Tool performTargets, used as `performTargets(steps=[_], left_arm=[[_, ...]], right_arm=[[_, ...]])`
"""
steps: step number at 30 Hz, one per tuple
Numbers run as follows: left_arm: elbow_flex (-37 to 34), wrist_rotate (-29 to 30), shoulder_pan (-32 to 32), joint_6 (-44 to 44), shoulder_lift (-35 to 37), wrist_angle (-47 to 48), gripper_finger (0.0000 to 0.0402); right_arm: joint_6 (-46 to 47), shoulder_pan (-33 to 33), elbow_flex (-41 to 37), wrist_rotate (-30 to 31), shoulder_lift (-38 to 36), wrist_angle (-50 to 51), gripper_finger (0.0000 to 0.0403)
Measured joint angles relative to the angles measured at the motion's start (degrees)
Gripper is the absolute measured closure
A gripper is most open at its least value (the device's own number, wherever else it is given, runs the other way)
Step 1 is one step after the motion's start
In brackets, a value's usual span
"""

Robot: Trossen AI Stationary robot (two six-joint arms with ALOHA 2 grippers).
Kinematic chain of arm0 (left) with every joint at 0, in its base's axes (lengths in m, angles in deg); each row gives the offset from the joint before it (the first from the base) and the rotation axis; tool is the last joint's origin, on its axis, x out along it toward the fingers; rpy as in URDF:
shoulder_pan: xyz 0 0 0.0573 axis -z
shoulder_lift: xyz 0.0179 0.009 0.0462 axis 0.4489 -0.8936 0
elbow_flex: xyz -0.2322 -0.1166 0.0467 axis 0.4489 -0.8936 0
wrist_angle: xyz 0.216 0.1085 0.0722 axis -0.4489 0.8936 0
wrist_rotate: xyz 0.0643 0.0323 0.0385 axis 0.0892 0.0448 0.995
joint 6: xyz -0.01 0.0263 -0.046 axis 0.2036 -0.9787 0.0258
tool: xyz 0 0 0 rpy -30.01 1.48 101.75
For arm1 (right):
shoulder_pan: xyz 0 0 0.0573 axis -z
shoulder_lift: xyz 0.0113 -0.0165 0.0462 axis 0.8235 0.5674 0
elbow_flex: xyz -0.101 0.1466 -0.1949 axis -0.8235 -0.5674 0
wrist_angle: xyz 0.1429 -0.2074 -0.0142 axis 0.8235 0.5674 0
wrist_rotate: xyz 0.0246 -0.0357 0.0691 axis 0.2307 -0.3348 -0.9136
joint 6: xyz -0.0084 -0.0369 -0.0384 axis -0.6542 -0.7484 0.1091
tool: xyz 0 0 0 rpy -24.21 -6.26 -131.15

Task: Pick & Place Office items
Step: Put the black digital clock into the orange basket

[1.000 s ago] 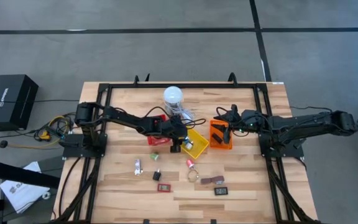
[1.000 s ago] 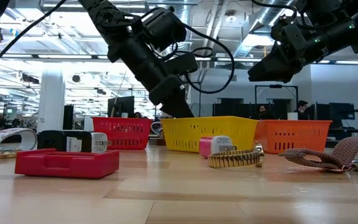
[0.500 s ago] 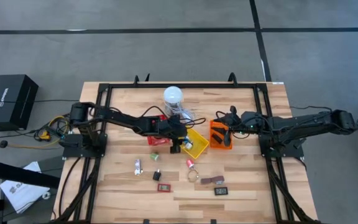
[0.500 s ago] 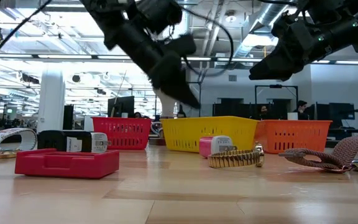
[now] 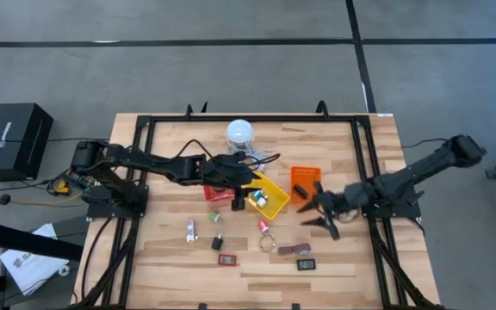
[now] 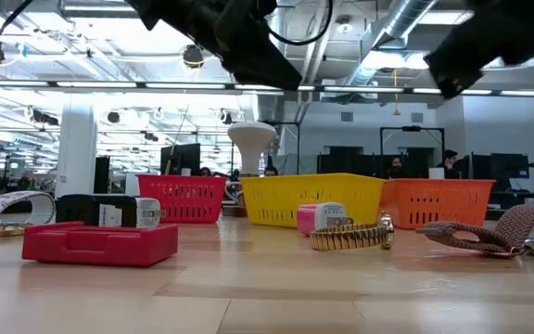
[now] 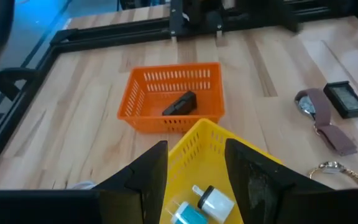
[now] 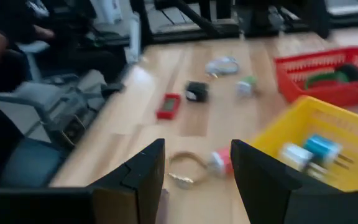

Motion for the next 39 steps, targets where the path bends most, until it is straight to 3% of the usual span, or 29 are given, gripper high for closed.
performTargets(steps=[6,11,22,25,31,39], left_arm=[[-0.1,0.0,-0.3,0.0,-0.8,0.5,0.0248],[0.0,0.0,-0.2,0.0,-0.7,0.1,0.0248],[0.0,0.0,-0.1,0.0,-0.7,0.0,0.0248],[0.0,0.0,-0.1,0.0,-0.7,0.1,0.0248],[0.0,0.0,-0.1,0.0,-0.7,0.1,0.0248],[0.0,0.0,-0.1,0.0,-0.7,0.1,0.0248]], right_arm=[[-0.9,-13.5,5.3,15.7,9.5,-0.9,0.0228],[-1.7,-18.3,15.3,17.7,22.0,4.1,0.0228],[19.2,-22.9,37.8,17.3,40.4,39.0,0.0215],[25.3,-23.0,40.9,13.6,43.8,45.6,0.0195],[30.4,-21.8,41.9,3.8,49.9,47.5,0.0166],[31.2,-19.8,41.9,2.5,51.8,50.1,0.0167]])
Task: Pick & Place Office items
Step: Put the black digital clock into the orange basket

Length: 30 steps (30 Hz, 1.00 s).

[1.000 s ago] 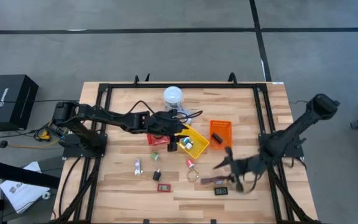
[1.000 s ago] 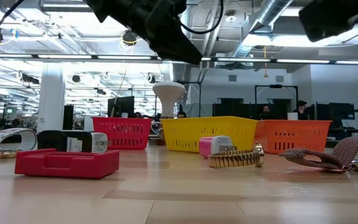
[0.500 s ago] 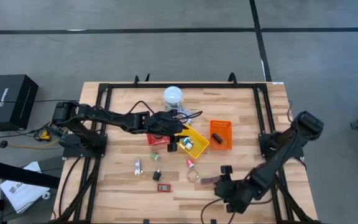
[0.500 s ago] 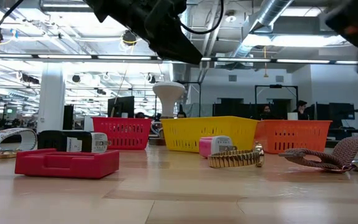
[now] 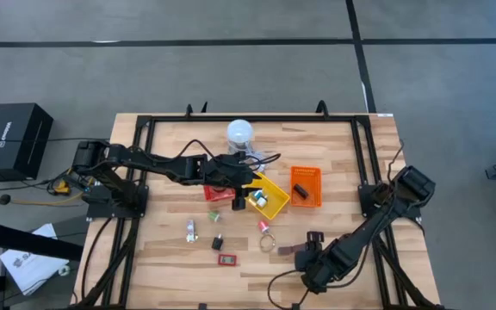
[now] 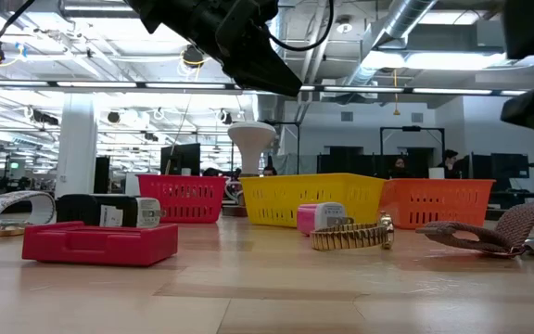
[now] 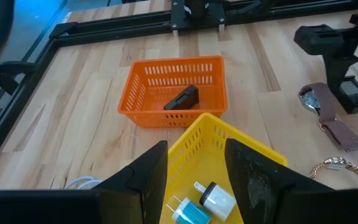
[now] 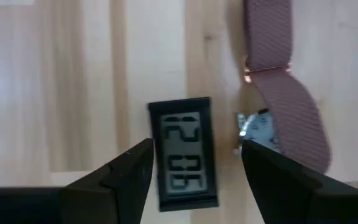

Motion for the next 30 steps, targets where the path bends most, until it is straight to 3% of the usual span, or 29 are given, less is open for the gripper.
performTargets(steps=[6,30], left_arm=[[0.0,0.0,0.0,0.0,0.0,0.0,0.0248],[0.0,0.0,0.0,0.0,0.0,0.0,0.0248]], right_arm=[[0.0,0.2,-0.2,-3.1,0.1,-0.6,0.0167],[-2.7,0.2,-2.1,-3.0,0.1,-6.4,0.0200]])
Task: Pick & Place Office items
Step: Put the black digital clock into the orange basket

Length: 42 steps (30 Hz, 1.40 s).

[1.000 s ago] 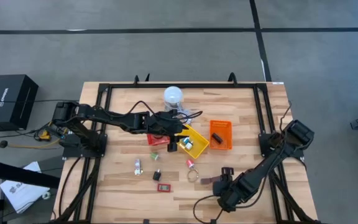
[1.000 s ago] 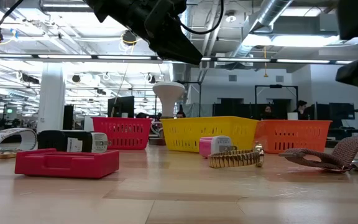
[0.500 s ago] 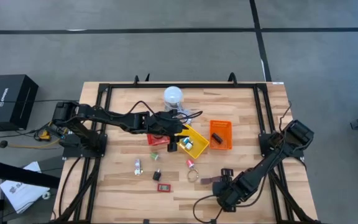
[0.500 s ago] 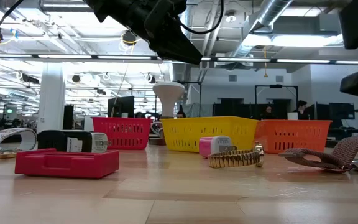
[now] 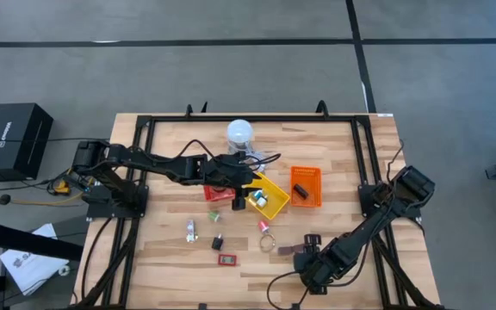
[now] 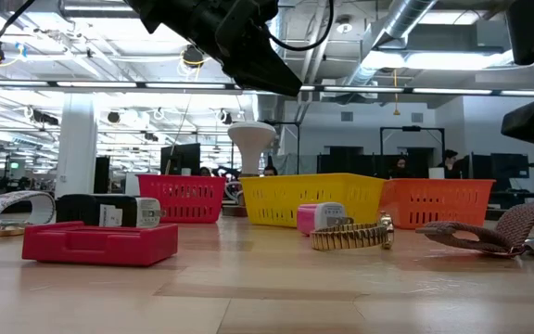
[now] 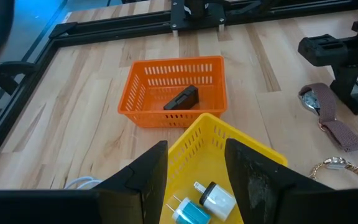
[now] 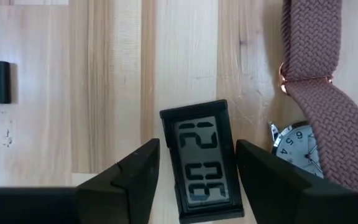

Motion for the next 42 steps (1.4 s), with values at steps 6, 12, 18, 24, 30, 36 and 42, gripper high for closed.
performTargets(steps=[6,12,18,24,30,36,42], left_arm=[[0.0,0.0,0.0,0.0,0.0,0.0,0.0248],[0.0,0.0,0.0,0.0,0.0,0.0,0.0248],[0.0,0.0,0.0,-0.1,0.0,0.0,0.0248],[0.0,0.0,0.0,0.0,0.0,0.0,0.0248],[0.0,0.0,0.0,0.0,0.0,0.0,0.0248],[0.0,0.0,0.0,0.0,0.0,0.0,0.0248],[0.0,0.0,0.0,0.0,0.0,0.0,0.0248]], right_arm=[[-0.5,0.0,0.0,0.0,0.5,-0.1,0.0194],[-1.9,-0.1,1.2,-1.1,4.9,0.6,0.0194],[-2.0,0.2,2.1,-1.1,4.7,1.1,0.0208],[-1.6,0.5,2.1,-2.6,4.7,1.1,0.0245],[-1.8,1.2,1.9,-3.4,2.7,1.3,0.0260],[-7.3,2.2,1.8,-4.3,-3.6,4.1,0.0253],[-9.5,5.4,1.8,0.9,-12.4,17.7,0.0263]])
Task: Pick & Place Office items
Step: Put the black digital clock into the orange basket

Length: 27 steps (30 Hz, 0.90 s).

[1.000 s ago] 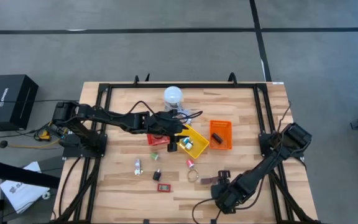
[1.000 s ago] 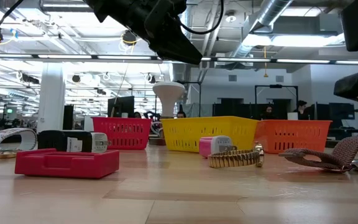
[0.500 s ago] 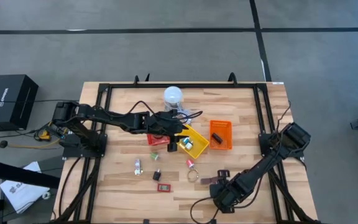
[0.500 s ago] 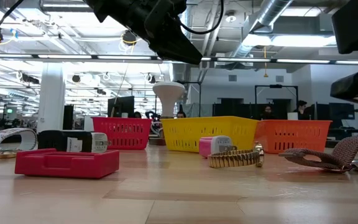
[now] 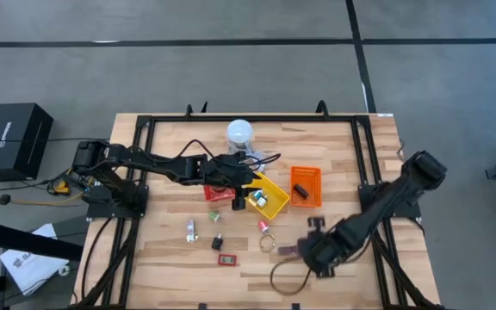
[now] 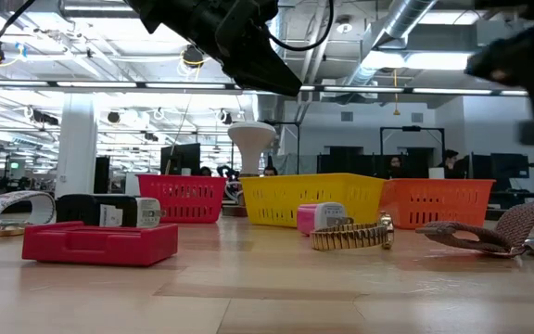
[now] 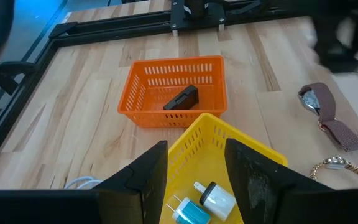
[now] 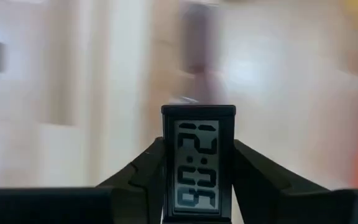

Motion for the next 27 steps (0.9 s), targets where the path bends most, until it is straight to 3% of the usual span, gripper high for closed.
performTargets(steps=[5,9,17,22,27], left_arm=[[0.0,0.0,0.0,0.0,0.0,0.0,0.0248],[0.0,0.0,0.0,0.0,0.0,0.0,0.0248],[0.0,0.0,0.0,0.0,0.0,0.0,0.0248],[0.0,0.0,0.0,0.0,0.0,0.0,0.0248],[0.0,0.0,0.0,-0.2,0.0,0.0,0.0248]], right_arm=[[-1.4,4.4,0.0,9.9,-7.4,14.3,0.0249],[-7.3,10.7,-1.4,16.2,-12.0,16.3,0.0246],[-20.3,27.5,-11.0,10.8,-13.6,-0.5,0.0252],[-17.9,37.3,-13.2,9.5,-10.1,-1.4,0.0243],[-16.9,42.5,-13.3,7.3,-6.5,-5.6,0.0245]])
